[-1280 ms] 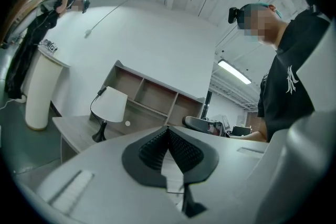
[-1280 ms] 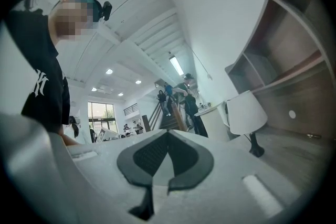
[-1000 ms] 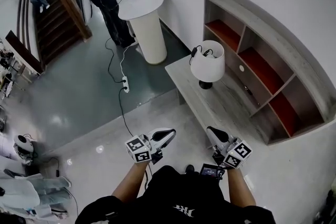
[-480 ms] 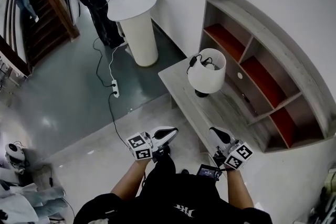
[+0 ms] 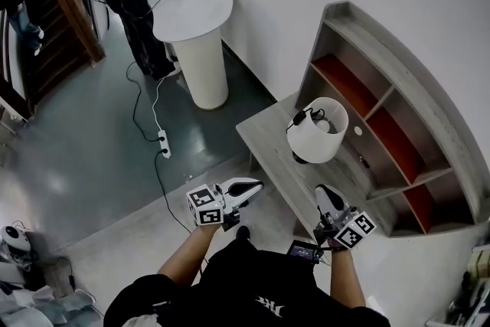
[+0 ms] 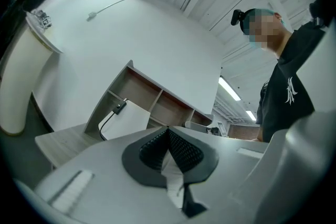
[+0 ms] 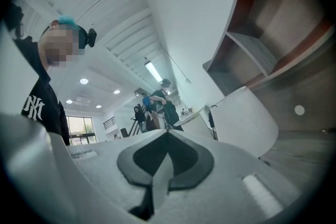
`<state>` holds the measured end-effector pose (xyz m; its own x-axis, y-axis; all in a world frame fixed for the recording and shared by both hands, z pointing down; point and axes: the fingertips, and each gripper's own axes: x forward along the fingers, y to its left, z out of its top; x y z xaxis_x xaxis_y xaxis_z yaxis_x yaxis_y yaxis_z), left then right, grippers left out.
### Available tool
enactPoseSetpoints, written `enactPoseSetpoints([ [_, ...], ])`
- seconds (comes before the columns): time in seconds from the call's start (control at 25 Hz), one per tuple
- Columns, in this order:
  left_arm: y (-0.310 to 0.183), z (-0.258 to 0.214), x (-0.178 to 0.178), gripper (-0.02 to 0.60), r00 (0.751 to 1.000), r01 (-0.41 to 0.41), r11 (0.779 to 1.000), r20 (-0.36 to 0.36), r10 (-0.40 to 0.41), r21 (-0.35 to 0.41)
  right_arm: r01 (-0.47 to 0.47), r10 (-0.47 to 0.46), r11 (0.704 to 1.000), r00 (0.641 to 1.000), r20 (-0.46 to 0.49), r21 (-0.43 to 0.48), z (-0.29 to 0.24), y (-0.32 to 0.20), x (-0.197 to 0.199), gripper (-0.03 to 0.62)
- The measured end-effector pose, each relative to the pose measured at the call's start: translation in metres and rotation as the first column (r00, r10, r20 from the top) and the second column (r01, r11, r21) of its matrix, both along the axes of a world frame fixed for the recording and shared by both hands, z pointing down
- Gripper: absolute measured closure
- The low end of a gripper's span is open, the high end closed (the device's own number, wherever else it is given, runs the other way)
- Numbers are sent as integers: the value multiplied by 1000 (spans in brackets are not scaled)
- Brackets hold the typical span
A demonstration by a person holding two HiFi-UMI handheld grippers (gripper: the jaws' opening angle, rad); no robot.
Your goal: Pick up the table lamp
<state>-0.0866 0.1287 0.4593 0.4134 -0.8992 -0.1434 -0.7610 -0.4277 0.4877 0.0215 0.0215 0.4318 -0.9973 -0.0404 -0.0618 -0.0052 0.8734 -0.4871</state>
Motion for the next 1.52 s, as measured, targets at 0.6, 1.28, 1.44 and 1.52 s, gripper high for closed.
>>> enactPoseSetpoints([
  [0.6, -41, 28, -77, 580, 987, -102, 993, -133, 95, -54, -194, 192, 980, 980, -49, -43, 11, -43, -18, 591],
  [1.28, -166, 40, -123, 580, 985, -145, 977, -120, 127, -156, -301, 304, 946, 953, 6, -118, 40, -161, 16, 551],
  [1.44, -190, 44, -126, 578, 980, -181, 965, -117, 160, -189, -295, 301, 938, 954, 5, -182, 55, -177, 18, 545],
  [1.52, -199, 48, -129, 578, 975, -206, 955, -126, 182, -216, -280, 291, 930, 956, 15, -237, 63, -180, 16, 532],
])
